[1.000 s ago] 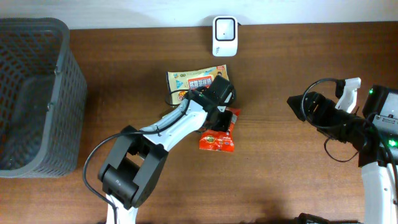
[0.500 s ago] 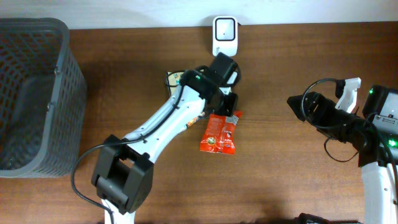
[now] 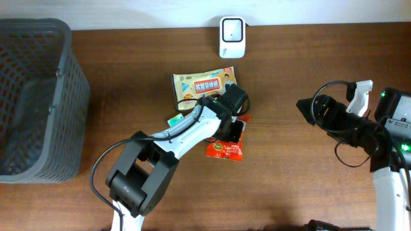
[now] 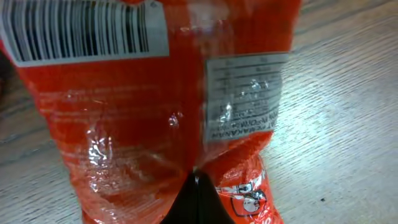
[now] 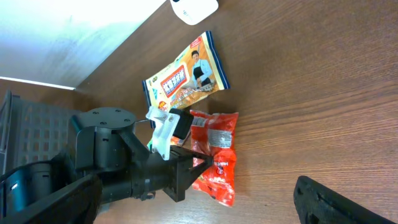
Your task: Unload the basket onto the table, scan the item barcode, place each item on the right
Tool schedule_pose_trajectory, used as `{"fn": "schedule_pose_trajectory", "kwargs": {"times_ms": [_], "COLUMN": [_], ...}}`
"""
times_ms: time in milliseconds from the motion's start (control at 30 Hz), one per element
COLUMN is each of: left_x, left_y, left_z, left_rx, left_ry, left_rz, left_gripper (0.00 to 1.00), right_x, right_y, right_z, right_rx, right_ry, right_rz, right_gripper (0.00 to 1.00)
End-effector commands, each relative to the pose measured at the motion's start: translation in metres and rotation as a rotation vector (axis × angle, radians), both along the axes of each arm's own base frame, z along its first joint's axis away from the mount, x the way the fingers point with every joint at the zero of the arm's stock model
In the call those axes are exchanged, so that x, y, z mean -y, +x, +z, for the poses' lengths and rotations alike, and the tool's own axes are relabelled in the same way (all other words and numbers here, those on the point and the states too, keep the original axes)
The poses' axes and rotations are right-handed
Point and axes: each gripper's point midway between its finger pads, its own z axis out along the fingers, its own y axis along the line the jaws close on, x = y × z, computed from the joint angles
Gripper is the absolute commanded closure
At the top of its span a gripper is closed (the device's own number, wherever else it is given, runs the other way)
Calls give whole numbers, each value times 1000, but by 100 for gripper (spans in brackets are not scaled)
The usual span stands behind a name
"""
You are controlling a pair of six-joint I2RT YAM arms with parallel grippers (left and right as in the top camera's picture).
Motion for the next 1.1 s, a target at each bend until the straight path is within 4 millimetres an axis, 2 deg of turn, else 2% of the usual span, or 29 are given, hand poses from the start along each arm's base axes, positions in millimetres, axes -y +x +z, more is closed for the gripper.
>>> {"fn": "schedule_pose_trajectory", "kwargs": {"times_ms": [0,133,200,233,367,433,500,533,567,600,633,667,733,800,867,1067], "left_x": [1,11,16,15,-3,-17,-33,-40,-46,-53,-58,-65,-82,-97,-104,-101], "left_y": [-10,1,9,17,42,50,58,62,64,67,68,71,75,78,78,73], "left_z": [-18,14,41,61,120,142,162,169,174,178,180,181,178,176,174,165], "left_rx": [-76,-41,2,41,170,231,286,305,317,326,327,323,304,277,240,177], "left_ry": [-2,-31,-48,-47,0,32,54,60,64,66,67,71,90,99,74,22], "left_rz": [2,-20,-40,-37,18,51,88,106,121,136,147,162,197,226,241,236], "left_gripper": [100,100,100,100,100,99,88,87,82,73,50,22,1,1,1,1], "right_x": [-1,0,0,0,0,0,0,1,1,1,1,1,1,1,1,9], "right_y": [0,0,0,0,0,0,0,0,0,0,0,0,0,0,0,2], "right_z": [2,2,2,2,2,2,2,2,1,1,1,1,1,1,1,-3], "right_rx": [9,9,9,10,9,9,8,7,7,6,6,6,6,7,7,-3], "right_ry": [0,0,0,0,0,0,-3,-6,-7,-8,-8,-8,-9,-9,-9,-48], "right_rz": [9,9,9,9,8,8,6,4,3,1,1,1,1,1,1,-29], "right_gripper": [2,2,2,2,2,2,2,2,2,2,1,2,2,2,2,2]}}
